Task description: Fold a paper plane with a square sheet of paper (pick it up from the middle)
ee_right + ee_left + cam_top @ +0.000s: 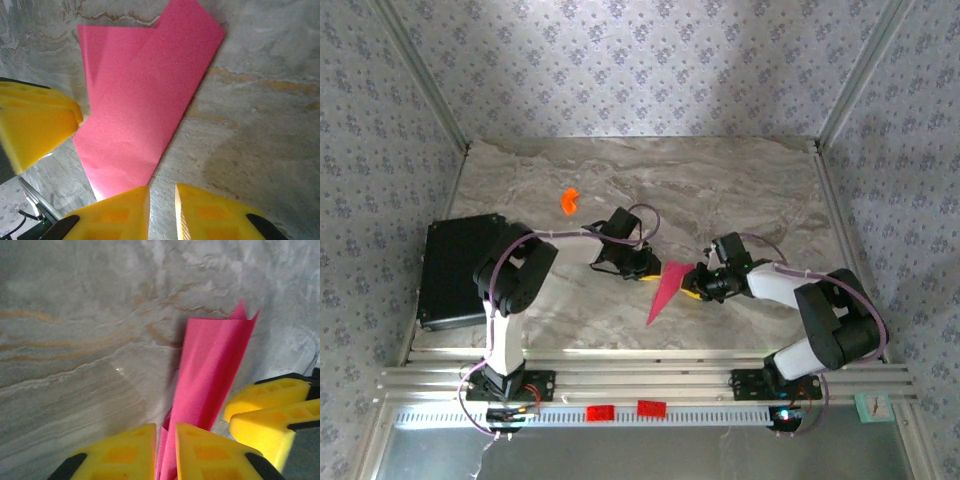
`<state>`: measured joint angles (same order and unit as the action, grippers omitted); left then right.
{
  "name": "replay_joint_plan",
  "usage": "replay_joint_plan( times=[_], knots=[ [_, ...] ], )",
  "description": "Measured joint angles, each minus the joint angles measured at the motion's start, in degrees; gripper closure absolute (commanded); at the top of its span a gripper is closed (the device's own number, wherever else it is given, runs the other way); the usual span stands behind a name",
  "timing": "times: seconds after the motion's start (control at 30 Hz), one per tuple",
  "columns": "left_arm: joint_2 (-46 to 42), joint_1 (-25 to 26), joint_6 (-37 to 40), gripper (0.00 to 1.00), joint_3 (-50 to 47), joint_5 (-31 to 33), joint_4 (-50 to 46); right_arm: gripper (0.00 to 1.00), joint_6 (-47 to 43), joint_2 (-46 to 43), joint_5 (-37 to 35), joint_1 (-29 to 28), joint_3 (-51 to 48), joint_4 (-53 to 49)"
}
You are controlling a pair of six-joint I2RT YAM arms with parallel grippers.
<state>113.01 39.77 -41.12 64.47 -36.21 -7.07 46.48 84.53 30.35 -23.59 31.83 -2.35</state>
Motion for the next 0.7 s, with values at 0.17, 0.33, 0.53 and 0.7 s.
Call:
replay_joint_plan(
  times=[0.17, 0.33, 0.53, 0.7],
  knots=[
    [0.9, 0.2, 1.1, 0.81, 0.8, -0.7, -1.0, 0.79, 0.3, 1.8, -0.3, -0.6, 0.7, 0.4],
    [1.6, 0.7, 2.2, 0.79, 2.0, -2.1, -1.9, 0.82, 0.2, 2.6, -0.8, -0.8, 1.9, -1.2],
    [2.4, 1.8, 2.8, 0.76, 3.0, -3.4, -1.9, 0.83, 0.2, 3.3, -1.1, -0.8, 2.8, -2.7],
    [2.4, 2.0, 2.7, 0.76, 3.0, -3.7, -1.8, 0.83, 0.2, 3.4, -1.1, -0.8, 2.8, -2.8]
  ],
)
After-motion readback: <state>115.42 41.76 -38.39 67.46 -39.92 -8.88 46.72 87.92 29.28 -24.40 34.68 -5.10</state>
